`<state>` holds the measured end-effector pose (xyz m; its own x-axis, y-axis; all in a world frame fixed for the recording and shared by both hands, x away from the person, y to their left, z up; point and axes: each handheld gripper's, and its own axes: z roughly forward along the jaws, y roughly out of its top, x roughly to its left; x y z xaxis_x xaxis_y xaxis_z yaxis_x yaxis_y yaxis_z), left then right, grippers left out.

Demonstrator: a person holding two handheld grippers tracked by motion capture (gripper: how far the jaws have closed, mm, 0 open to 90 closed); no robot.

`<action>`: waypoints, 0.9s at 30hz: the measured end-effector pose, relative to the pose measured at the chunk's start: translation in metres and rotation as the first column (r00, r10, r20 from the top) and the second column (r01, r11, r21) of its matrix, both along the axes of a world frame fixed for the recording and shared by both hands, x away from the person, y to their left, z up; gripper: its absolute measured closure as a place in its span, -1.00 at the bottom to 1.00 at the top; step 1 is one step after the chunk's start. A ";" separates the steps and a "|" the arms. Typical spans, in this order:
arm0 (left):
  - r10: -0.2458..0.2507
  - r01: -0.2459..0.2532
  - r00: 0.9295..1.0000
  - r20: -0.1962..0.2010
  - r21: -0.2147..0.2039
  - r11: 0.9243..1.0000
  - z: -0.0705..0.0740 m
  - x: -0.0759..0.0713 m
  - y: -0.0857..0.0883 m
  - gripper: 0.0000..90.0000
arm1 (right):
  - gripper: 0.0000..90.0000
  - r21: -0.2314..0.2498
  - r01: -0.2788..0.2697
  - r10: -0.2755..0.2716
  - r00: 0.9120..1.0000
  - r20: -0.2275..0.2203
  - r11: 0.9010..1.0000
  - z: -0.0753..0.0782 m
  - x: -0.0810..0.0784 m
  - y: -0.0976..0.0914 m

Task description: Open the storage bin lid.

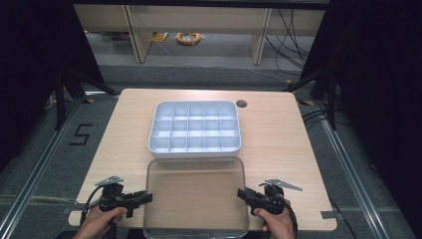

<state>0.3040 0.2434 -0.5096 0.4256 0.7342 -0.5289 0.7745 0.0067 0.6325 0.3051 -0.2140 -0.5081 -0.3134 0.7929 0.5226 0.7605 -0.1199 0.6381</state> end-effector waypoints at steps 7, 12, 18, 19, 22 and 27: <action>0.011 -0.011 1.000 -0.008 -0.001 1.000 -0.001 0.000 0.002 0.26 | 0.29 -0.023 -0.003 0.002 1.000 -0.007 1.000 -0.002 0.003 0.007; -0.004 0.004 1.000 -0.017 0.011 1.000 -0.003 0.001 0.001 0.22 | 0.25 -0.055 -0.003 0.003 1.000 -0.006 0.998 -0.003 0.004 0.009; -0.005 0.005 1.000 -0.013 0.034 0.999 -0.004 0.002 -0.001 0.20 | 0.24 -0.048 0.015 -0.017 0.999 -0.041 0.999 -0.003 0.004 0.011; -0.007 0.008 1.000 -0.013 0.040 0.999 -0.004 0.002 -0.002 0.19 | 0.23 -0.062 0.010 -0.012 1.000 -0.023 0.998 -0.004 0.005 0.011; -0.007 0.007 1.000 -0.001 0.055 0.998 -0.004 0.002 -0.003 0.16 | 0.21 -0.079 -0.006 0.005 1.000 -0.016 0.997 -0.006 0.006 0.010; -0.001 0.001 1.000 -0.004 0.067 0.998 -0.005 0.003 -0.004 0.14 | 0.21 -0.076 0.000 -0.003 1.000 -0.030 0.997 -0.005 0.006 0.012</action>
<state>0.3069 0.2399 -0.5145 0.4243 0.7678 -0.4801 0.7771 -0.0366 0.6283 0.3108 -0.2023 -0.5130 -0.2970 0.8310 0.4703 0.7797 -0.0733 0.6219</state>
